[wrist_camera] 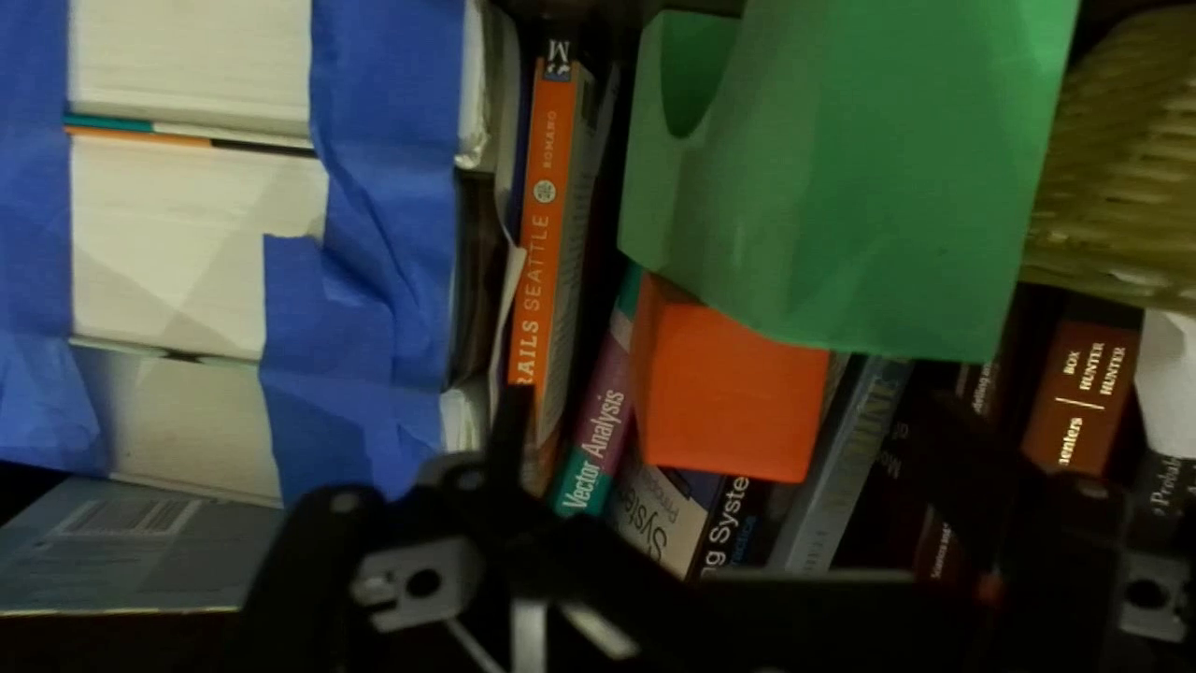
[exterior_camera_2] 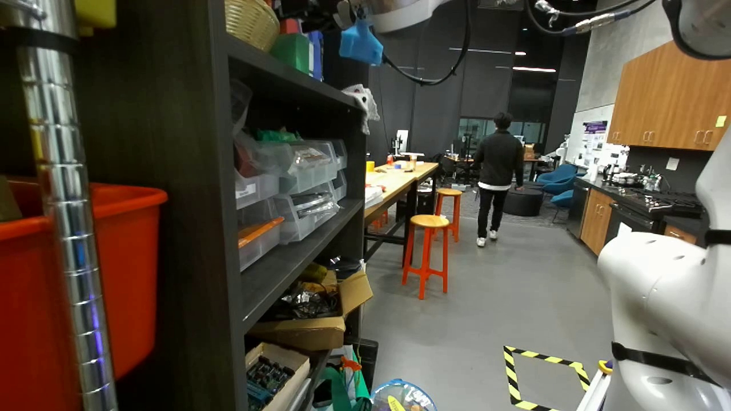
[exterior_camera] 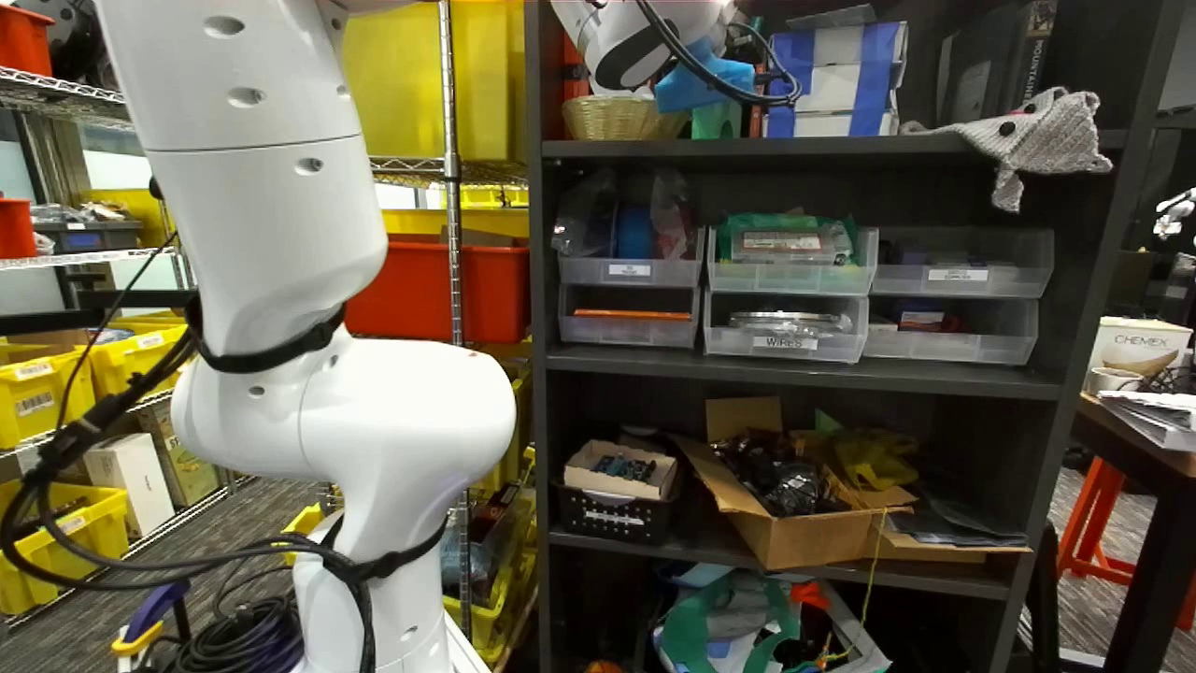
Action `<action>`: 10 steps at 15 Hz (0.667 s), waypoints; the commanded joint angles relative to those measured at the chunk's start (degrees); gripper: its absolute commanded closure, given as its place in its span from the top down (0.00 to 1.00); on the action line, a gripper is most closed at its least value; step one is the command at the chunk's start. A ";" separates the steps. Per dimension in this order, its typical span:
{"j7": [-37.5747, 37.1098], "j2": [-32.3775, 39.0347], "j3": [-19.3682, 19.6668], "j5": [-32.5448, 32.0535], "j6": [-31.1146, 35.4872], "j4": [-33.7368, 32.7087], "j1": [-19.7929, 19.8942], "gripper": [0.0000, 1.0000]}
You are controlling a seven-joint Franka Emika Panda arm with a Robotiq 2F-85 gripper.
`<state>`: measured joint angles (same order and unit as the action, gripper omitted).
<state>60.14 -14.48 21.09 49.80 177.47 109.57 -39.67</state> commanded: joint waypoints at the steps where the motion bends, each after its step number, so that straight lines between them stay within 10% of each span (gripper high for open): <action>1: 1.25 -1.12 0.38 1.30 1.23 -0.41 -1.24 1.00; 10: -7.27 -4.52 -2.02 -1.82 1.47 -1.80 4.61 1.00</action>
<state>57.10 -17.15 21.03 49.77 179.27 106.99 -39.19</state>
